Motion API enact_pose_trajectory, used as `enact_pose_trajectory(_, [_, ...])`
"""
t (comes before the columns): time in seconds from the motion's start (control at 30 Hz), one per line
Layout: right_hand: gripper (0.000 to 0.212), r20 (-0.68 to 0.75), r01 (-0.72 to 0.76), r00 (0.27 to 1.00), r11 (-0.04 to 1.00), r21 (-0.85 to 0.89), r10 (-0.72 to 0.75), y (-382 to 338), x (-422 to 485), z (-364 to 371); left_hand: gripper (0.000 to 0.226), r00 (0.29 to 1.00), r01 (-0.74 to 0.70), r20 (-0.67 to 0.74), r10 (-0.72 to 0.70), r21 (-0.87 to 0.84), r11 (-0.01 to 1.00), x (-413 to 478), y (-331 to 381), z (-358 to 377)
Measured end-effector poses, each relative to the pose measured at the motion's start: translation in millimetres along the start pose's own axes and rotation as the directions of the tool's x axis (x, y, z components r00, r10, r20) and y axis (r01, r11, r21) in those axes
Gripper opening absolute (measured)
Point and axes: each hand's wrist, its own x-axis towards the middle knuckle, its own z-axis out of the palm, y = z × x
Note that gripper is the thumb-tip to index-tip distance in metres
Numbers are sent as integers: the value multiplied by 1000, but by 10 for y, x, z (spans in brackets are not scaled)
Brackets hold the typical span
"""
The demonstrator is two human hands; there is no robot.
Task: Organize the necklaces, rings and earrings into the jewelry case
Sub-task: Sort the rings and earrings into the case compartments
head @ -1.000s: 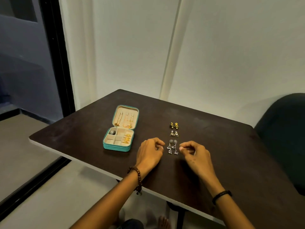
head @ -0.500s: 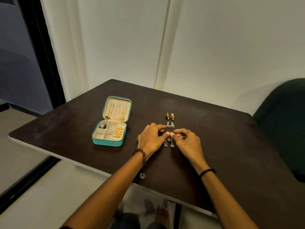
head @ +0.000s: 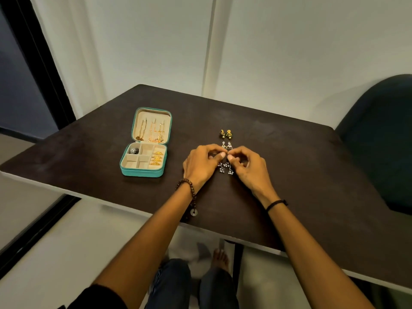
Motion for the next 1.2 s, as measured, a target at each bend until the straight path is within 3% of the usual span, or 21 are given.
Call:
enact_pose_trajectory(0.27, [17, 48, -47, 998, 994, 97, 43, -98, -79, -33, 19, 999, 23, 40, -16, -203, 979, -91, 10, -59])
enact_pose_trajectory(0.4, [14, 52, -106, 994, 963, 250, 96, -209, -176, -63, 11, 998, 23, 59, 2, -419, 908, -222, 84, -80])
enact_pose_trajectory(0.57, [15, 43, -83, 996, 931, 356, 72, -404, -288, -132, 16, 998, 44, 58, -15, -547, 836, -359, 226, -189])
enact_pose_trajectory(0.77, [18, 29, -77, 997, 837, 541, 73, -762, -386, -383, 21, 997, 80, 51, -63, -746, 662, -499, 488, -455])
enact_pose_trajectory(1.0, [49, 80, -206, 974, 692, 692, 210, -997, -405, -533, 28, 982, 189, 157, -109, -879, 438, -576, 687, -668])
enact_pose_trajectory(1.1, [56, 78, -202, 975, 674, 711, 209, -1062, -403, -582, 27, 984, 176, 144, -105, -883, 435, -607, 746, -718])
enact_pose_trajectory(1.2, [57, 71, -203, 974, 688, 697, 216, -1115, -392, -592, 24, 994, 107, 71, -88, -838, 535, -625, 769, -724])
